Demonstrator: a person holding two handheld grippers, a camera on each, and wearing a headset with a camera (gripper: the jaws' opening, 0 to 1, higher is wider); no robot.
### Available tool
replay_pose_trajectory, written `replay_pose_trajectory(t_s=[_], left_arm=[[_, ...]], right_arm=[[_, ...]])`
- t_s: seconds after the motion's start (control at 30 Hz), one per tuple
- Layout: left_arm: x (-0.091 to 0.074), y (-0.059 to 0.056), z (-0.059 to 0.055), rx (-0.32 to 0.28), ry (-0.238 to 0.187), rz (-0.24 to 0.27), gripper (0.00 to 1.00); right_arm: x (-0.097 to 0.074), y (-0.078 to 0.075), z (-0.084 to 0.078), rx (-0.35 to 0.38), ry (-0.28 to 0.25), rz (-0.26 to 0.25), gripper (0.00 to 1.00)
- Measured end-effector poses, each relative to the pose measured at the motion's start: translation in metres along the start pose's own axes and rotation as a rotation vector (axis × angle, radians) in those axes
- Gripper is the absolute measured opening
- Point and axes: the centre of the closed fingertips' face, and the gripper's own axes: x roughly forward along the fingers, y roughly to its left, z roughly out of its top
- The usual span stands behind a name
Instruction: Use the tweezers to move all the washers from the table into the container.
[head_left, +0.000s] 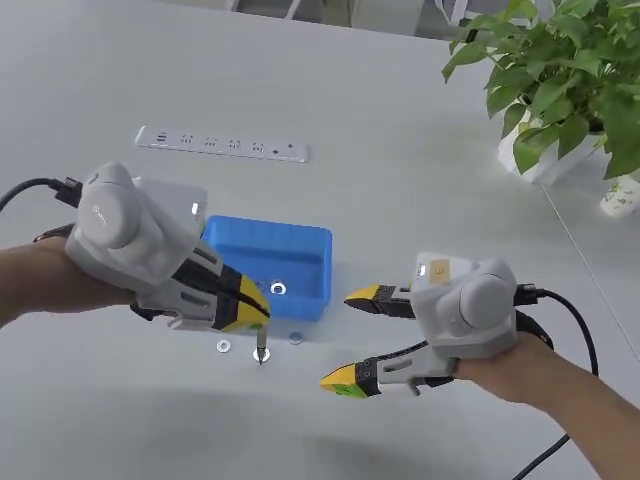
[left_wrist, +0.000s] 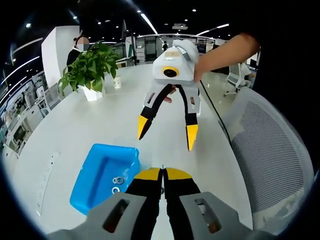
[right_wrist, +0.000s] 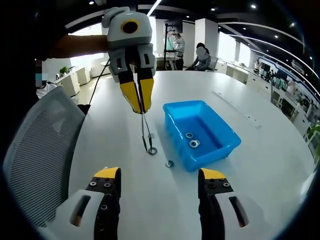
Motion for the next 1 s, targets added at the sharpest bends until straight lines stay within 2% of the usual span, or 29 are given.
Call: replay_pose_trajectory(t_s=[0.4,0.63,1.0], left_arm=[[0.000,0.001,-0.001,0.006,0.005,-0.004,0.05],[0.001,-0.001,-0.001,0.014,0.001,-0.016,0.05],[0.000,-0.001,-0.002,0.022,0.009,-0.030,0.05]], right_arm=[[0.006,0.005,0.004,-0.017,-0.004,0.021,0.60],[0.021,0.012,0.011,-0.077,-0.004,0.054,0.47],[0.048,0.019,0.024,-0.129,-0.009,0.097,0.30]])
